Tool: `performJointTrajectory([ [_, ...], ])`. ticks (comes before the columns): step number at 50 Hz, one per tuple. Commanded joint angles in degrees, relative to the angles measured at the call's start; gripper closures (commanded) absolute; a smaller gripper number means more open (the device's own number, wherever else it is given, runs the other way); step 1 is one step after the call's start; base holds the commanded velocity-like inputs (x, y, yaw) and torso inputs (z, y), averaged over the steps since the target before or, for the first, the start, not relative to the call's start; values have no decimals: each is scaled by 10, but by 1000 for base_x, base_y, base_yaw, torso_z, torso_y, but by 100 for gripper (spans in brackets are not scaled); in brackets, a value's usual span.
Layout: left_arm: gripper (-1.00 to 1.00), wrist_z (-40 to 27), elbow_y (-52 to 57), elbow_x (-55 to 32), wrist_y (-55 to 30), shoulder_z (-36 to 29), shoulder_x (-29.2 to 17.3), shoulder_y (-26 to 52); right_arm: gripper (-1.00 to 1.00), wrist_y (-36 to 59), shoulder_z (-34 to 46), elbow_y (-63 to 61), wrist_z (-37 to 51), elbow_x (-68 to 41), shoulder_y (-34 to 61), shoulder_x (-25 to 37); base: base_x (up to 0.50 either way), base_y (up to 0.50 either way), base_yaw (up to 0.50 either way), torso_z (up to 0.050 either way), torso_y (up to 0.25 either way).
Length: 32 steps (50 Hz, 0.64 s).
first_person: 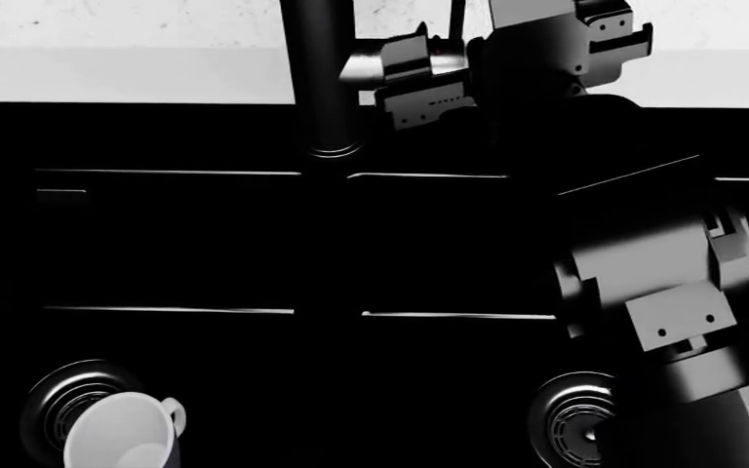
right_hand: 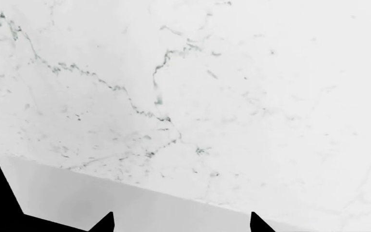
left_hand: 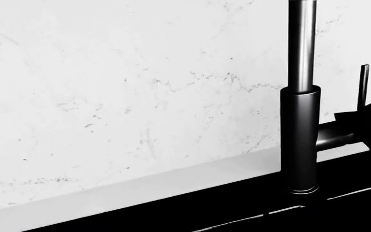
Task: Turn on the sink faucet.
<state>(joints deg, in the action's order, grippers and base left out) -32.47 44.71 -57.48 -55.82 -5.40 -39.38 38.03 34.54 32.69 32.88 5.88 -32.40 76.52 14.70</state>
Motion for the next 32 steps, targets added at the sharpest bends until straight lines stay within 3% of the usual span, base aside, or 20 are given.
performJointTrajectory([
  [1,-100,26,-8,37,41,-7,-8,-66,-100,-6,-32,21,20,36,32,34,0,0,-4,0,0],
  [28,-100,26,1,29,47,-3,-18,-85,-100,42,-123,-124,102,-31,-40,110,0,0,-1,0,0],
  [32,-100,30,-3,33,55,-2,-19,-93,-100,67,-130,-223,122,-50,-50,125,0,0,0,0,0],
])
